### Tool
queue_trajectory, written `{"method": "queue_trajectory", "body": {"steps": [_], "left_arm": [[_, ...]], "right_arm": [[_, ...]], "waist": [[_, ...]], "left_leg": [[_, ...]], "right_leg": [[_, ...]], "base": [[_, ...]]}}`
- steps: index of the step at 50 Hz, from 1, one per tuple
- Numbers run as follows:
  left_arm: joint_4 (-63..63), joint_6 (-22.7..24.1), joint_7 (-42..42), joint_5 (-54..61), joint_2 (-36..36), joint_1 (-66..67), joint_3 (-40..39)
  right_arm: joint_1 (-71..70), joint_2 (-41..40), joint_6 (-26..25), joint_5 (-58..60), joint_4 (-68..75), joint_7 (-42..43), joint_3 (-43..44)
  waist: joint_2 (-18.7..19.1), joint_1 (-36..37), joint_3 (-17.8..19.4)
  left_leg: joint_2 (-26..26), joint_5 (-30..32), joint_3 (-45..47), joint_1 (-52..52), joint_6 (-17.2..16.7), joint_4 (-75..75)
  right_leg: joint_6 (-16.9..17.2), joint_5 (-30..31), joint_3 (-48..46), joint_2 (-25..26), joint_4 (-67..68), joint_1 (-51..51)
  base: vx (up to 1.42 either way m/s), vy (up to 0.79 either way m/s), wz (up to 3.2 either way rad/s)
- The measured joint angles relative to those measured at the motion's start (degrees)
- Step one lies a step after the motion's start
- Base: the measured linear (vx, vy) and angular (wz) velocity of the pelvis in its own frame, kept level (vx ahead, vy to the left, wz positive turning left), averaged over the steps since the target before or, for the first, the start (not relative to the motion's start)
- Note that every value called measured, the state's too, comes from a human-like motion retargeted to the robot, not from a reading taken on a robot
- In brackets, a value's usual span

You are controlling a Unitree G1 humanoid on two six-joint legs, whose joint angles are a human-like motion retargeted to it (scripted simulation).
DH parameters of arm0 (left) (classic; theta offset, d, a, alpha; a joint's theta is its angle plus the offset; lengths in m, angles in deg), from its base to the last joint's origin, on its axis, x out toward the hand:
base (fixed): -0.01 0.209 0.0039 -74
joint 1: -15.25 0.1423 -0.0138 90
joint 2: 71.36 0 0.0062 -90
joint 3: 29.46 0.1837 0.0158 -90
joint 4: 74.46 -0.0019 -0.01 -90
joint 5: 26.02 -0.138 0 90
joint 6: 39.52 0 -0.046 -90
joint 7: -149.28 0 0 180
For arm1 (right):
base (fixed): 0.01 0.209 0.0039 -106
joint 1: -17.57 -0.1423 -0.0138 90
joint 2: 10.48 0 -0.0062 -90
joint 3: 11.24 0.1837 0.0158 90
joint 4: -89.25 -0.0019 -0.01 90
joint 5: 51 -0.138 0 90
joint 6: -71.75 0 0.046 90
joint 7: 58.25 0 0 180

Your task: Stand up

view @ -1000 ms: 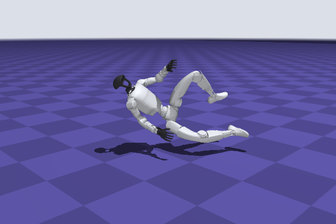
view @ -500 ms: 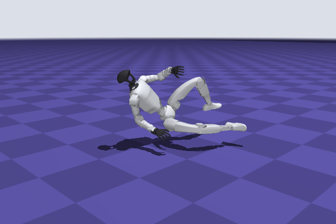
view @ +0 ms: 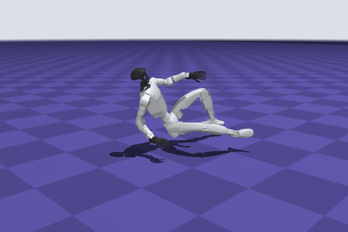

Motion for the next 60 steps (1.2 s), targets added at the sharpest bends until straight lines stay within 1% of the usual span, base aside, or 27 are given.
{"method": "queue_trajectory", "body": {"steps": [5, 10, 15, 20, 25, 30, 32, 35, 38, 40, 45, 47, 50, 52, 53, 55, 57, 58, 60], "left_arm": [[-1.06, 1.02, 3.04, -1.05, -0.53, -0.07, -0.58], [-0.69, 2.26, 6.22, -1.58, -0.49, -0.10, -1.17], [0.17, 3.44, 9.89, -0.50, 0.37, 0.29, -1.97], [1.50, 4.29, 12.79, 2.44, 0.82, 1.39, -3.21], [1.85, 2.16, 15.14, 9.88, 4.02, 4.16, -7.13], [3.97, -2.65, 13.15, 17.02, 6.15, 9.06, -11.33], [6.23, -6.23, 9.57, 20.45, 6.67, 14.08, -13.29], [7.66, -10.47, 3.71, 24.25, 7.93, 22.14, -15.96], [6.43, -12.15, -1.65, 29.02, 9.94, 31.51, -17.53], [4.29, -11.93, -4.11, 31.77, 12.61, 38.56, -18.26], [-4.08, -6.07, -4.67, 39.78, 16.97, 57.18, -20.11], [-7.26, -4.29, -6.35, 40.17, 18.84, 63.59, -20.65], [-10.73, -3.13, -14.68, 38.34, 20.81, 71.31, -20.40], [-11.33, -3.58, -24.82, 33.73, 21.92, 75.65, -19.78], [-11.38, -4.72, -30.73, 31.48, 22.42, 77.47, -19.34], [-11.50, -7.02, -40.96, 27.22, 23.20, 80.42, -18.87], [-11.37, -8.86, -48.85, 22.77, 23.53, 82.85, -18.11], [-11.36, -9.34, -50.96, 21.44, 23.55, 83.61, -17.79], [-11.91, -9.92, -54.25, 19.49, 24.11, 85.03, -17.36]], "right_arm": [[0.48, 0.32, 2.12, -3.37, 5.81, 6.92, 1.05], [0.61, -0.21, 4.73, -6.34, 11.74, 13.28, 2.35], [0.92, -0.86, 7.28, -8.98, 17.40, 19.25, 3.66], [0.90, -1.74, 9.71, -10.61, 22.59, 24.30, 5.32], [-0.14, -3.30, 13.03, -11.38, 28.76, 29.24, 6.92], [-1.75, -4.35, 15.75, -11.52, 34.91, 33.58, 8.89], [-3.09, -4.16, 17.39, -11.45, 38.52, 36.27, 10.31], [-3.68, -4.40, 18.54, -12.04, 41.48, 38.82, 11.56], [-3.53, -5.21, 19.46, -13.24, 43.20, 40.49, 12.64], [-2.64, -5.88, 20.16, -14.24, 44.32, 41.59, 12.79], [-0.24, -6.31, 21.90, -16.65, 48.33, 43.54, 13.03], [0.47, -6.39, 22.77, -17.47, 50.63, 44.00, 12.80], [1.07, -5.85, 23.92, -18.76, 54.31, 44.68, 11.69], [0.98, -5.45, 24.83, -19.22, 57.06, 44.80, 11.45], [0.89, -5.28, 25.12, -19.67, 58.28, 44.79, 11.03], [0.67, -5.53, 25.43, -20.03, 60.45, 44.56, 10.69], [0.32, -5.93, 25.52, -19.68, 62.71, 43.83, 10.85], [0.24, -6.03, 25.42, -19.72, 63.69, 43.48, 10.65], [0.15, -6.12, 25.35, -19.74, 66.18, 42.29, 10.23]], "waist": [[0.59, 0.76, 0.67], [0.90, 1.19, 0.93], [1.19, 1.41, 2.10], [1.52, 2.16, 4.01], [0.68, 3.74, 5.65], [0.77, 5.28, 7.50], [1.95, 4.97, 8.80], [3.29, 5.43, 10.99], [4.70, 6.10, 12.89], [5.47, 6.46, 13.06], [7.14, 6.52, 13.06], [7.56, 6.28, 13.06], [7.77, 5.94, 13.06], [7.50, 6.45, 13.06], [7.32, 7.15, 13.06], [7.23, 8.23, 13.06], [7.28, 8.80, 13.06], [7.40, 9.07, 13.06], [8.03, 9.66, 13.06]], "left_leg": [[-0.03, 0.61, 0.20, -3.76, 0.66, 0.23], [-1.11, 0.36, 0.83, -8.59, 2.60, 0.89], [-3.72, 0.20, 1.93, -9.20, 2.14, 0.40], [-4.91, -0.14, 2.35, -9.20, 2.73, 0.33], [-5.07, -1.00, 3.02, -9.20, 3.11, 1.31], [-4.36, -2.14, 4.29, -9.20, 2.69, 2.14], [-3.84, -2.85, 5.43, -9.20, 3.97, 2.46], [-3.54, -3.87, 6.69, -9.20, 4.79, 3.00], [-3.47, -5.00, 7.97, -9.20, 5.97, 3.60], [-3.54, -5.72, 8.87, -9.20, 6.77, 3.73], [-3.67, -8.23, 11.51, -9.20, 9.59, 3.99], [-4.93, -9.64, 12.22, -9.20, 10.31, 3.98], [-6.76, -12.38, 13.25, -9.20, 10.32, 4.09], [-6.57, -14.13, 14.57, -9.20, 10.96, 4.07], [-6.42, -14.77, 15.20, -9.20, 11.14, 3.92], [-7.18, -16.07, 15.20, -9.20, 10.99, 4.02], [-8.69, -16.89, 14.81, -9.20, 10.79, 4.22], [-9.17, -17.33, 14.59, -9.20, 10.70, 4.34], [-10.41, -18.71, 13.64, -9.20, 10.30, 4.97]], "right_leg": [[0.00, 0.00, 0.38, -0.91, 0.57, -3.43], [0.00, 0.00, 0.32, -3.16, 1.57, -7.29], [0.00, 0.00, 0.37, -6.07, 3.26, -9.53], [0.00, 0.00, 0.02, -7.93, 5.01, -10.53], [0.00, 0.00, -1.00, -9.62, 7.31, -11.18], [0.00, 0.00, -2.99, -12.45, 9.33, -11.92], [0.00, 0.00, -3.22, -13.79, 10.01, -12.23], [0.00, 0.00, -2.92, -14.70, 10.44, -12.82], [0.00, 0.00, -1.43, -14.99, 10.33, -13.34], [0.00, 0.00, 0.61, -14.28, 10.03, -13.91], [0.00, 0.00, 6.86, -12.32, 9.62, -15.20], [0.00, 0.00, 10.75, -10.56, 9.48, -15.57], [0.00, 0.00, 16.53, -7.20, 8.27, -15.94], [0.00, -0.02, 20.99, -3.91, 5.94, -16.29], [0.00, -0.08, 23.15, -1.62, 4.41, -16.39], [0.00, -4.29, 26.59, 2.20, 4.51, -16.41], [0.00, -12.40, 29.32, 5.53, 7.14, -16.91], [0.00, -15.86, 30.12, 6.91, 8.41, -17.22], [0.00, -19.51, 31.32, 9.30, 11.66, -17.37]], "base": [[-0.08, 0.08, 0.42], [-0.07, 0.09, 0.53], [-0.04, 0.07, 0.43], [-0.02, 0.01, 0.09], [0.01, 0.01, 0.01], [0.01, 0.10, 0.00], [-0.09, 0.15, 0.15], [-0.10, 0.21, 0.11], [-0.12, 0.23, 0.15], [-0.16, 0.17, 0.34], [-0.14, 0.16, 0.47], [-0.15, 0.16, 0.69], [-0.17, 0.15, 0.60], [-0.21, 0.17, 0.31], [-0.20, 0.12, 0.17], [-0.11, 0.10, 0.28], [-0.03, 0.13, 0.47], [0.00, 0.07, 0.42], [0.02, 0.02, 0.40]]}}
